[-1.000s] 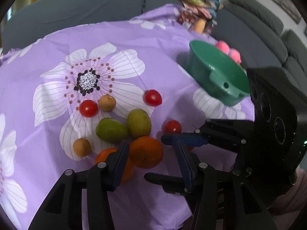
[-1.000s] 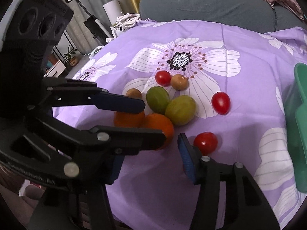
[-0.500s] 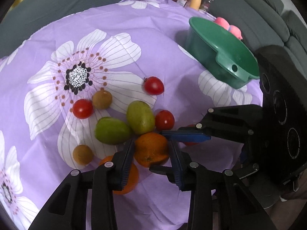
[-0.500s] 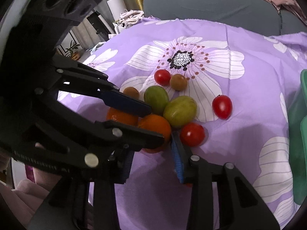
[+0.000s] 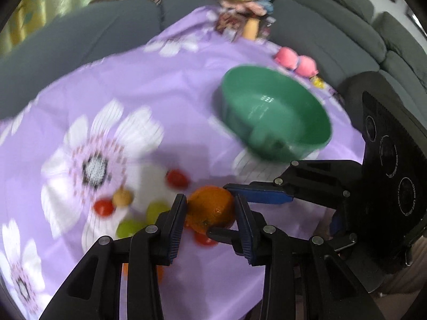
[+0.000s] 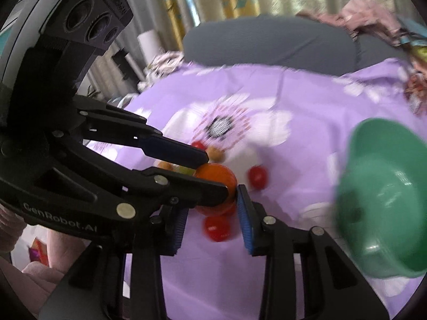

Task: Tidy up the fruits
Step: 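Carry the orange with the left tool into the green bowl, open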

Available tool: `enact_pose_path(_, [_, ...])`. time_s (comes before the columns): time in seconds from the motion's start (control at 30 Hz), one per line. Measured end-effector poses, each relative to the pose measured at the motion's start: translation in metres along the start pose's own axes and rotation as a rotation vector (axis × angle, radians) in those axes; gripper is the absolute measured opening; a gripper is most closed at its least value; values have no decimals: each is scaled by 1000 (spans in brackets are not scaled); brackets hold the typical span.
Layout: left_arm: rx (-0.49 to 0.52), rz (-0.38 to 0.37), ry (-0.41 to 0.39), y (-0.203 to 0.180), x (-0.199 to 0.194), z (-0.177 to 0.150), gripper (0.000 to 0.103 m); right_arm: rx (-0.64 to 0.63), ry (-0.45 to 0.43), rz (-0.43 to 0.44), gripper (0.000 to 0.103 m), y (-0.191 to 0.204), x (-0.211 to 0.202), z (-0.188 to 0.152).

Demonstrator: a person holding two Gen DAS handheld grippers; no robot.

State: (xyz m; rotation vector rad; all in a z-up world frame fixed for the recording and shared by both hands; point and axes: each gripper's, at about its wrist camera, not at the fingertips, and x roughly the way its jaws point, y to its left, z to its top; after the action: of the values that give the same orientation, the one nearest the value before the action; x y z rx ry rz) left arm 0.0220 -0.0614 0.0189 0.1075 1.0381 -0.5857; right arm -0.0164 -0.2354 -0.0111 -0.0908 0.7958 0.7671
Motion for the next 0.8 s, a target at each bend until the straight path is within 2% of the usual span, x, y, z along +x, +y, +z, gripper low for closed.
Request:
enact_pose_path(0.27, [118,-76,-53,-50,20,59,36,76,-97,-156,35,-55,-49,0])
enact_pose_path(0.5, [139,-139,-13,-80,58,84,36,188,-91,-221,38,-98,-58,-16])
enact_pose_path(0.7, [132,-85,-8,-85,63,83,37,232,-70,-259,45,-109,-55,-20])
enact_pose_path(0.8, [112,-47,-37,-76,51,79,51,243,-85,-257,46,-111,-61,-22])
